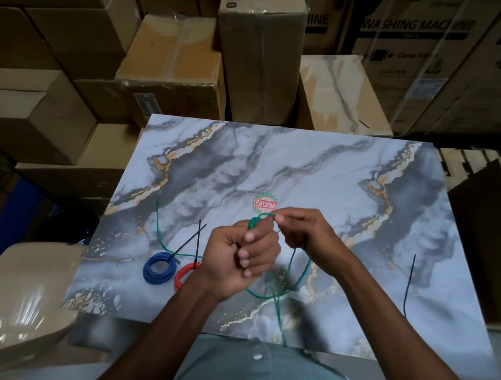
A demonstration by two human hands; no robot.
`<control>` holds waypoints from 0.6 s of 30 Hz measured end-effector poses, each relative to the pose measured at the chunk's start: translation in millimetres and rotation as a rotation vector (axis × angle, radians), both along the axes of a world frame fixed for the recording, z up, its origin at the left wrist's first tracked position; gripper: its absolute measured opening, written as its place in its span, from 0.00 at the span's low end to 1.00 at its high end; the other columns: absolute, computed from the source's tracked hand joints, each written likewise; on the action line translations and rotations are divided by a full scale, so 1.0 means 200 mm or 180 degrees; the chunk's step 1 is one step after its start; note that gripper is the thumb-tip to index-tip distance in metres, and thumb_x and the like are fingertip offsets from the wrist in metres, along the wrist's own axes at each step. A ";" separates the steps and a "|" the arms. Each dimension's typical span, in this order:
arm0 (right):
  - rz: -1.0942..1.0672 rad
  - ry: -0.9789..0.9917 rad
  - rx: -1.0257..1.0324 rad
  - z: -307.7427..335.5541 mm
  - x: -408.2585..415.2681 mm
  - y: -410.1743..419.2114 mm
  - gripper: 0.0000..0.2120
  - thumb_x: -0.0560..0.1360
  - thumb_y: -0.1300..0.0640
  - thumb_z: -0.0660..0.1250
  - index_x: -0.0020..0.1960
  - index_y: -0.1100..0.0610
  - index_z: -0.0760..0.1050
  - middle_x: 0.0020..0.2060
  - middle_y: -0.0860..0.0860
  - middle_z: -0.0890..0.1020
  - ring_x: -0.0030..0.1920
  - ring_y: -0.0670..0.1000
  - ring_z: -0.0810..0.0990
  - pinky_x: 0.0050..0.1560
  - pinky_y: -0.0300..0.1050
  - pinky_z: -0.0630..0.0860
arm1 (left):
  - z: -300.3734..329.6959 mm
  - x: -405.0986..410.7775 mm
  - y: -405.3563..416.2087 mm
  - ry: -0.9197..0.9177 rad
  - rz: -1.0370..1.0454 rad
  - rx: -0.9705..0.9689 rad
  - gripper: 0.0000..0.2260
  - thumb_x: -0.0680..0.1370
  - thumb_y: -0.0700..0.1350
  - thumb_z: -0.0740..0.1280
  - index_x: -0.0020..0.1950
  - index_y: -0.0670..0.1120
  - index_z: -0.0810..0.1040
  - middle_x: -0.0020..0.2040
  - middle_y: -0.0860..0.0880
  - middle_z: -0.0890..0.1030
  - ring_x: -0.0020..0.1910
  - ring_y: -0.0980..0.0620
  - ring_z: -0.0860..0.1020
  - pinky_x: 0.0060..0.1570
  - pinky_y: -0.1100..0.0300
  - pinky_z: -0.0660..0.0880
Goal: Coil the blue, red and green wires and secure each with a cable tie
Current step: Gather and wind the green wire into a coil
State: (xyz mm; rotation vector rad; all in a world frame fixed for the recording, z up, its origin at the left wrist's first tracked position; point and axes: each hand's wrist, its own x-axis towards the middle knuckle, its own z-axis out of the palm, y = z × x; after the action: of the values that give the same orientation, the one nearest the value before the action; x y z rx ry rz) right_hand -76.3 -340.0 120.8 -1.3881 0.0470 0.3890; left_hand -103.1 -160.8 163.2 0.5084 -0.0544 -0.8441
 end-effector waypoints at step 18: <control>0.0654 -0.0149 -0.0681 0.21 -0.23 0.01 0.09 0.82 0.57 0.68 0.57 0.55 0.87 0.29 0.47 0.69 0.30 0.48 0.60 0.31 0.37 0.59 | -0.09 0.23 0.11 -0.0317 0.1536 0.0396 0.28 0.73 0.27 0.47 0.72 0.35 0.68 0.66 0.38 0.78 0.69 0.39 0.74 0.68 0.53 0.72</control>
State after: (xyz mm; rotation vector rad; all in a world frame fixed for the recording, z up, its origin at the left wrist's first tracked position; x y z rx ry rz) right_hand -121.8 -338.8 162.4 -1.6190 -0.0959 0.5343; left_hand -56.2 -139.5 144.5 0.6478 0.0296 -0.3508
